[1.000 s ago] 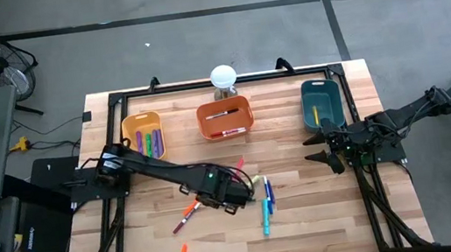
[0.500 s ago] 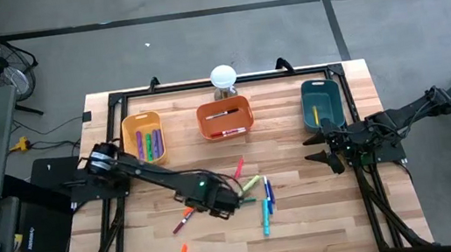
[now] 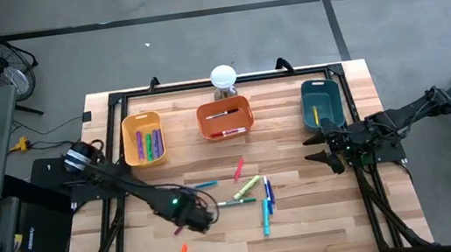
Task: Pick & Place Markers
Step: Put the pink marker pen into the orange bin
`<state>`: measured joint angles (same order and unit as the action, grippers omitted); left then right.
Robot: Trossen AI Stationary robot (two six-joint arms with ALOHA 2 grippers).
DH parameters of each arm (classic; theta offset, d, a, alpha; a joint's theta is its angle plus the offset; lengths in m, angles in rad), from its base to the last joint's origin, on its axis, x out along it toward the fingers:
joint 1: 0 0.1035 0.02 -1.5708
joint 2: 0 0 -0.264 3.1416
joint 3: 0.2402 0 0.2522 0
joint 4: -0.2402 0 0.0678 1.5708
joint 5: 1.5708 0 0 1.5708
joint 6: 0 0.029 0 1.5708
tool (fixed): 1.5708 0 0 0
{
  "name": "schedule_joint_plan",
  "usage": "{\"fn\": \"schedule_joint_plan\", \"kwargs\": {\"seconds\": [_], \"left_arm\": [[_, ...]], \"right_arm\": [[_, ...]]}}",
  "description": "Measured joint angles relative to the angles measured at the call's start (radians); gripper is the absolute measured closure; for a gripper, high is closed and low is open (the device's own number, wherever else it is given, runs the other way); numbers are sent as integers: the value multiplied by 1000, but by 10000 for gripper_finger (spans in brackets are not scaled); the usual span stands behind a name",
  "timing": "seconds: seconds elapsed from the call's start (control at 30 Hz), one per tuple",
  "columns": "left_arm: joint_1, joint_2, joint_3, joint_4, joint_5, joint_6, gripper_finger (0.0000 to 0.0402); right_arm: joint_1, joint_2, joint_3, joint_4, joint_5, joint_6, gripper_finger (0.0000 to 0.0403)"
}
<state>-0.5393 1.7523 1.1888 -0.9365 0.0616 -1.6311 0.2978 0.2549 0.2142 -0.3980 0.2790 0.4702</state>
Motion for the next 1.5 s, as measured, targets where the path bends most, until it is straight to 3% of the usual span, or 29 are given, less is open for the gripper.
{"fn": "schedule_joint_plan", "kwargs": {"seconds": [0.33,0.5,0.77,1.5], "left_arm": [[-79,-19,-78,49,-24,25,188],[-78,-7,-92,144,-45,45,188],[-77,-3,-93,151,-78,76,188],[-33,105,-89,180,7,162,188]], "right_arm": [[0,0,0,-1,-1,0,151],[0,0,0,0,0,0,151],[0,0,0,0,1,0,150],[0,1,0,0,0,0,151]]}}
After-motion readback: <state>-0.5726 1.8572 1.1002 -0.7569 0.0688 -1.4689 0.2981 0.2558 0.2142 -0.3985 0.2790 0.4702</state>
